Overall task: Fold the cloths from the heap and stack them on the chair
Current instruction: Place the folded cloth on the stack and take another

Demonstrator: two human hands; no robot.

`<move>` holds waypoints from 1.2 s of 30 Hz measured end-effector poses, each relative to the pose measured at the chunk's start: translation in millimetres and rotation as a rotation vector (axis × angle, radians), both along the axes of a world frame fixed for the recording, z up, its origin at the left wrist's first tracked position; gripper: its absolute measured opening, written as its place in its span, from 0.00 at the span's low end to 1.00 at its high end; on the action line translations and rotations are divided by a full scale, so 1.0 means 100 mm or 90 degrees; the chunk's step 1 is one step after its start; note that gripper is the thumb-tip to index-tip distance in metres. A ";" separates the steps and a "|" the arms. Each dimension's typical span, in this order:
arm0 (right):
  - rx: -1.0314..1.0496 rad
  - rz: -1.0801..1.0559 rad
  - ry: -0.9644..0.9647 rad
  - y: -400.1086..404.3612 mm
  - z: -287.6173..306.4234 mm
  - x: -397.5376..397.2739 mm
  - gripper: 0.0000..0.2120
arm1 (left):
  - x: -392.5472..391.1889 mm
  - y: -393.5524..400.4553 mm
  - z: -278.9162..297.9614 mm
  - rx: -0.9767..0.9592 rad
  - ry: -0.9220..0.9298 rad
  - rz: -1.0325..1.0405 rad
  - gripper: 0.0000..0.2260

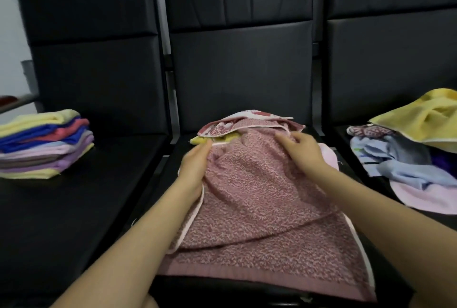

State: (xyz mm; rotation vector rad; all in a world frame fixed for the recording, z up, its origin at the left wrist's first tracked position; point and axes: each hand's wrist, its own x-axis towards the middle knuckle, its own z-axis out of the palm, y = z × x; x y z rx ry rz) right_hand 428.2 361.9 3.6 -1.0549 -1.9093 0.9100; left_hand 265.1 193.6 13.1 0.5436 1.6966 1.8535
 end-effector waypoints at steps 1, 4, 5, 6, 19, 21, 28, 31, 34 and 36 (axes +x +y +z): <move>-0.016 -0.007 0.054 0.00 0.08 0.06 0.19 | -0.04 -0.05 0.06 0.057 -0.044 0.047 0.11; -0.132 -0.031 0.251 -0.03 0.35 0.22 0.16 | -0.18 -0.25 0.20 0.176 -0.090 0.155 0.10; -0.178 -0.042 0.301 -0.03 0.40 0.28 0.15 | -0.21 -0.33 0.23 0.194 -0.081 0.180 0.10; -0.215 -0.050 0.336 -0.04 0.44 0.35 0.15 | -0.22 -0.40 0.26 0.194 -0.059 0.205 0.10; -0.124 0.070 -0.280 -0.05 -0.10 0.79 0.17 | -0.11 -0.91 -0.01 -0.436 0.276 -0.106 0.14; 0.039 -0.003 -0.209 -0.04 -0.07 0.73 0.19 | -0.11 -0.75 -0.02 -0.356 0.267 -0.055 0.13; 0.286 0.157 -0.219 -0.24 0.05 -0.10 0.20 | 0.08 -0.12 0.03 -0.414 0.364 -0.098 0.14; 0.277 0.167 -0.294 -0.28 -0.07 -0.32 0.21 | 0.12 0.00 0.08 -0.438 0.322 -0.099 0.14; 0.243 0.159 -0.204 -0.26 -0.06 -0.42 0.10 | 0.03 -0.01 0.12 -0.368 0.221 -0.061 0.28; 0.169 0.180 -0.082 -0.25 0.00 -0.42 0.16 | -0.02 -0.08 0.09 -0.286 0.157 -0.081 0.25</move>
